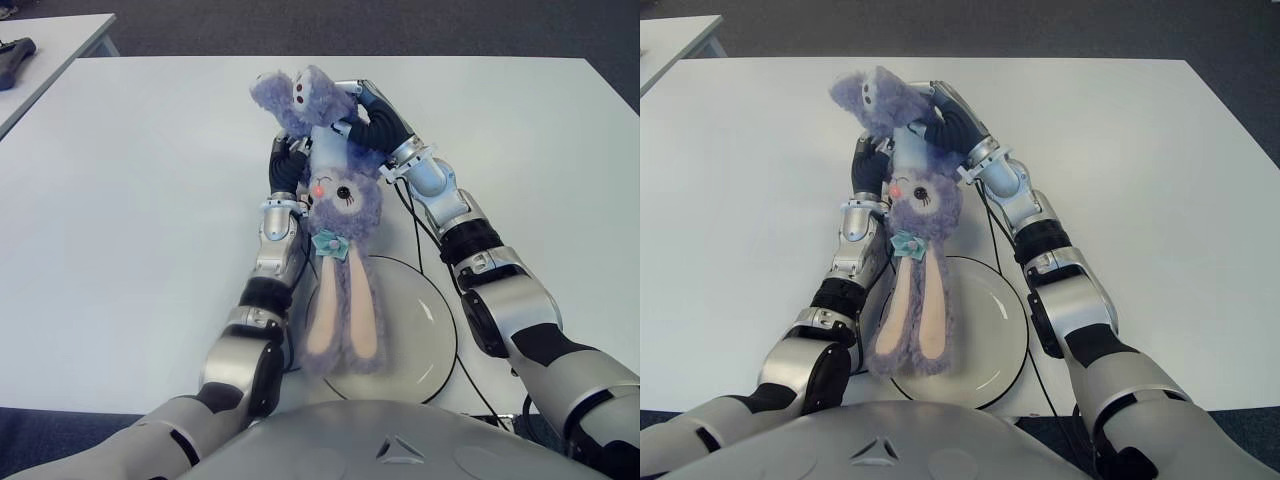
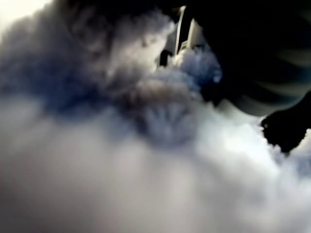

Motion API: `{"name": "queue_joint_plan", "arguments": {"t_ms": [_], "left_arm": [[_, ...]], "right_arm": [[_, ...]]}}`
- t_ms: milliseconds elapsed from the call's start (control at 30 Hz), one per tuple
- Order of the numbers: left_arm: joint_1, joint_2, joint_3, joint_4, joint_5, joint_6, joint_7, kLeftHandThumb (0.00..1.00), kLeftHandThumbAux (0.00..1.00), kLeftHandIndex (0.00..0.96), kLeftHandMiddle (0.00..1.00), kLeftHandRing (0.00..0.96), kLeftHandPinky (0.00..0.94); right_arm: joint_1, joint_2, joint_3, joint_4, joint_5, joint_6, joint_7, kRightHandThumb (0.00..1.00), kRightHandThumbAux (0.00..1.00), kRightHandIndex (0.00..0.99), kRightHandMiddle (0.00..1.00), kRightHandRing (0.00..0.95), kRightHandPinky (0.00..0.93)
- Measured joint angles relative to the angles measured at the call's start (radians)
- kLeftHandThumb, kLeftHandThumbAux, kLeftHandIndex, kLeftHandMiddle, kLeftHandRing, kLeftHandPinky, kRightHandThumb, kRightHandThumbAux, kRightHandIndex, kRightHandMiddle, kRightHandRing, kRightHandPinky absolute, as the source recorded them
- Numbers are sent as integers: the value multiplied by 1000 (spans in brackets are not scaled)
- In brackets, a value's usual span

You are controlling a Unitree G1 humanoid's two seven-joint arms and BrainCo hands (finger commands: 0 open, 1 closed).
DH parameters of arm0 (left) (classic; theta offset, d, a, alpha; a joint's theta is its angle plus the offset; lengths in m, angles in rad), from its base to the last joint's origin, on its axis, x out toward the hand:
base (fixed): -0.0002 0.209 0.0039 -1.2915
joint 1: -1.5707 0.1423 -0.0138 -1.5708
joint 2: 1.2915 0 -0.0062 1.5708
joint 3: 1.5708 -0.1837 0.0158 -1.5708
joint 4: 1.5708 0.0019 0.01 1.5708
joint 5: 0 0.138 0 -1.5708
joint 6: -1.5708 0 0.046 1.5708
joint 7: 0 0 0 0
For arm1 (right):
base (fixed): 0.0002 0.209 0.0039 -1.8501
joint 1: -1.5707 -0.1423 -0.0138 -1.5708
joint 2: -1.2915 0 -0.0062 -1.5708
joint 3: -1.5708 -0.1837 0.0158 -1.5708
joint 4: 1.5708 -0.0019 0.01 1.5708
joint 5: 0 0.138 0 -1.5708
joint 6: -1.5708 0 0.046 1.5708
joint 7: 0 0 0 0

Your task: Put the doll into the plate.

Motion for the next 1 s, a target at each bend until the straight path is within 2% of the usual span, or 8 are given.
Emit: {"name": "queue_joint_plan", "arguments": {"t_ms": [100, 300, 700, 1000], "left_arm": [[-5, 1, 2, 13, 6, -21, 0, 699, 703, 436, 715, 726, 758], [-6, 1, 10, 16, 12, -41, 6, 695, 709, 437, 766, 765, 785], [1, -7, 15, 1, 14, -36, 12, 695, 714, 436, 809, 811, 828], [15, -8, 12, -27, 27, -26, 15, 696, 714, 436, 817, 827, 823]], "right_arm": [[0, 1, 1, -2, -2, 0, -3, 697, 720, 439, 815, 809, 812], [0, 2, 2, -4, -4, 0, -8, 697, 720, 439, 816, 810, 812], [0, 3, 2, -4, 2, 0, -4, 699, 718, 439, 816, 816, 815], [0, 6, 1, -4, 13, 0, 3, 698, 718, 439, 820, 822, 819]]}}
